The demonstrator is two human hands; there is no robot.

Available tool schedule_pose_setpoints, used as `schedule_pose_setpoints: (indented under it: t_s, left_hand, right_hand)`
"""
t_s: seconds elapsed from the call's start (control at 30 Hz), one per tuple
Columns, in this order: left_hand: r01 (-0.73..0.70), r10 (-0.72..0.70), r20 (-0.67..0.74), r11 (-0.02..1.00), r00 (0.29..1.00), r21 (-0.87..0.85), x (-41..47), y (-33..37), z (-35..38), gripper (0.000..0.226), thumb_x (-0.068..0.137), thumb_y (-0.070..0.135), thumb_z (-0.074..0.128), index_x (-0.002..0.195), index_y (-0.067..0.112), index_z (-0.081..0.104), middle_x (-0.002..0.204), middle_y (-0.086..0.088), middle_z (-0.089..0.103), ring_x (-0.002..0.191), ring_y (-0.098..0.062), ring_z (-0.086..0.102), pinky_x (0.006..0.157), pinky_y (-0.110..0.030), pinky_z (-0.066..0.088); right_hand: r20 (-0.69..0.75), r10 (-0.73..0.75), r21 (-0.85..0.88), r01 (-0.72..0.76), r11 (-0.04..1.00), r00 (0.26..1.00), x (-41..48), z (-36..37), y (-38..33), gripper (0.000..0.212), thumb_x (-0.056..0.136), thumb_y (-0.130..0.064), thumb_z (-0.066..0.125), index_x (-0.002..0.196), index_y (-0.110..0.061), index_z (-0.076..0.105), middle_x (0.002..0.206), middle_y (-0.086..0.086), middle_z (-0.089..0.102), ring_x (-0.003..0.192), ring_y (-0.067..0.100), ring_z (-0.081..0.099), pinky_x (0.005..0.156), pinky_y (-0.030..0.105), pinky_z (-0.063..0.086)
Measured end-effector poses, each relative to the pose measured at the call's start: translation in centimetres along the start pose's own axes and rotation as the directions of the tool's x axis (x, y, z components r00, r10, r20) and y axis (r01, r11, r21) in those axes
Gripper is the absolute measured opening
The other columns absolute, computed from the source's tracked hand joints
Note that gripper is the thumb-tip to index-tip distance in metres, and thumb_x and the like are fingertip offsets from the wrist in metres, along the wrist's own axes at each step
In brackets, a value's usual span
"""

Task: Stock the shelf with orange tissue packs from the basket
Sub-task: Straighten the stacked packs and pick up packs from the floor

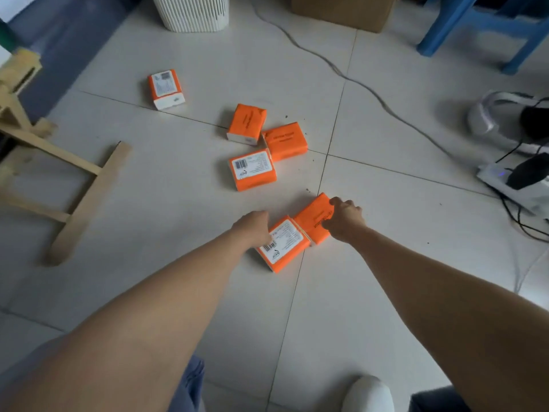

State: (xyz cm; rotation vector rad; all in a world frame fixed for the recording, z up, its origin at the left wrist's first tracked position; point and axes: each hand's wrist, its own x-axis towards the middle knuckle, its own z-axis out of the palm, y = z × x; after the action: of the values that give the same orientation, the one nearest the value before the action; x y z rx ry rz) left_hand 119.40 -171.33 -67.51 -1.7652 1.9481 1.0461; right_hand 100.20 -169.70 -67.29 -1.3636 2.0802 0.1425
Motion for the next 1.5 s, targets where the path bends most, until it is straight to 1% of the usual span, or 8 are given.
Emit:
schedule_pose_setpoints:
  t_s: [0.43,0.6,0.73,0.93,1.17,1.37,1.43,1.5]
  left_hand:
    - [0.143,-0.14,0.037,0.985,0.989,-0.101,3.8,0.7,4.5,0.069,0.069,0.029,0.078,0.124,0.011,0.042,0.129,-0.007,0.055,0.118,-0.027,0.056,0.098,-0.043,0.047]
    - [0.156,-0.154,0.037,0.985,0.987,-0.069,4.5,0.8,4.7,0.052,0.066,0.029,0.077,0.113,0.016,0.059,0.121,-0.005,0.062,0.111,-0.025,0.06,0.095,-0.039,0.05]
    - [0.134,-0.136,-0.079,0.991,0.988,-0.024,4.6,0.8,3.3,0.046,0.077,0.024,0.065,0.118,0.016,0.047,0.126,-0.009,0.042,0.12,-0.033,0.043,0.097,-0.043,0.044]
    - [0.04,-0.06,-0.07,0.965,0.996,-0.259,3.4,-1.3,1.9,0.04,0.081,0.016,0.06,0.118,0.018,0.043,0.12,-0.009,0.059,0.103,-0.032,0.062,0.079,-0.038,0.055]
    - [-0.04,-0.088,-0.315,0.925,0.945,-0.379,1.8,-1.0,0.0,0.039,0.077,0.008,0.063,0.115,0.016,0.056,0.118,-0.009,0.06,0.109,-0.029,0.058,0.09,-0.032,0.046]
    - [-0.128,-0.12,-0.49,0.887,0.864,-0.444,0.5,0.6,-3.9,0.046,0.083,-0.006,0.044,0.115,0.021,0.064,0.127,-0.013,0.037,0.115,-0.031,0.05,0.107,-0.027,0.034]
    - [-0.146,-0.161,-0.491,0.836,0.857,-0.529,0.1,1.0,-5.5,0.049,0.08,-0.009,0.043,0.106,0.026,0.065,0.123,-0.01,0.041,0.107,-0.031,0.058,0.098,-0.033,0.047]
    - [-0.171,-0.216,-0.472,0.742,0.855,-0.648,-1.4,2.0,-7.9,0.045,0.079,-0.008,0.041,0.093,0.028,0.064,0.118,-0.012,0.048,0.09,-0.036,0.063,0.066,-0.034,0.056]
  right_hand:
    - [0.067,0.05,0.061,-0.054,0.997,0.997,4.1,2.3,2.4,0.059,0.087,-0.022,0.059,0.138,-0.013,0.033,0.139,0.009,0.04,0.127,0.034,0.035,0.09,0.037,0.041]
    - [0.065,0.105,0.12,-0.112,0.986,0.992,5.1,3.6,2.1,0.061,0.083,-0.019,0.061,0.136,-0.015,0.031,0.135,0.009,0.038,0.125,0.033,0.034,0.091,0.04,0.044]
    - [0.085,0.194,0.096,-0.202,0.975,0.977,5.6,3.6,1.9,0.072,0.076,-0.032,0.071,0.134,-0.012,0.033,0.133,0.011,0.035,0.125,0.032,0.035,0.097,0.037,0.04]
    - [0.1,0.299,0.143,-0.311,0.94,0.949,6.0,3.2,1.6,0.07,0.078,-0.026,0.069,0.135,-0.009,0.032,0.13,0.013,0.038,0.126,0.031,0.036,0.104,0.038,0.04]
    - [0.067,0.269,0.568,-0.258,0.781,0.961,4.9,1.4,-0.1,0.048,0.081,-0.009,0.059,0.124,-0.01,0.036,0.09,0.005,0.053,0.082,0.023,0.051,0.062,0.031,0.042]
    - [-0.114,0.194,0.712,-0.057,0.7,0.974,2.7,-2.0,-3.3,0.058,0.077,-0.011,0.054,0.13,-0.023,0.033,0.119,0.011,0.053,0.094,0.029,0.058,0.072,0.037,0.052]
    - [-0.13,0.178,0.743,-0.023,0.669,0.975,1.9,-3.2,-4.0,0.057,0.076,-0.011,0.053,0.128,-0.025,0.034,0.119,0.012,0.053,0.097,0.03,0.059,0.071,0.037,0.052]
    - [-0.139,0.165,0.773,0.003,0.635,0.977,0.6,-5.2,-5.0,0.058,0.075,-0.012,0.054,0.128,-0.024,0.034,0.119,0.013,0.052,0.099,0.032,0.058,0.075,0.039,0.054]
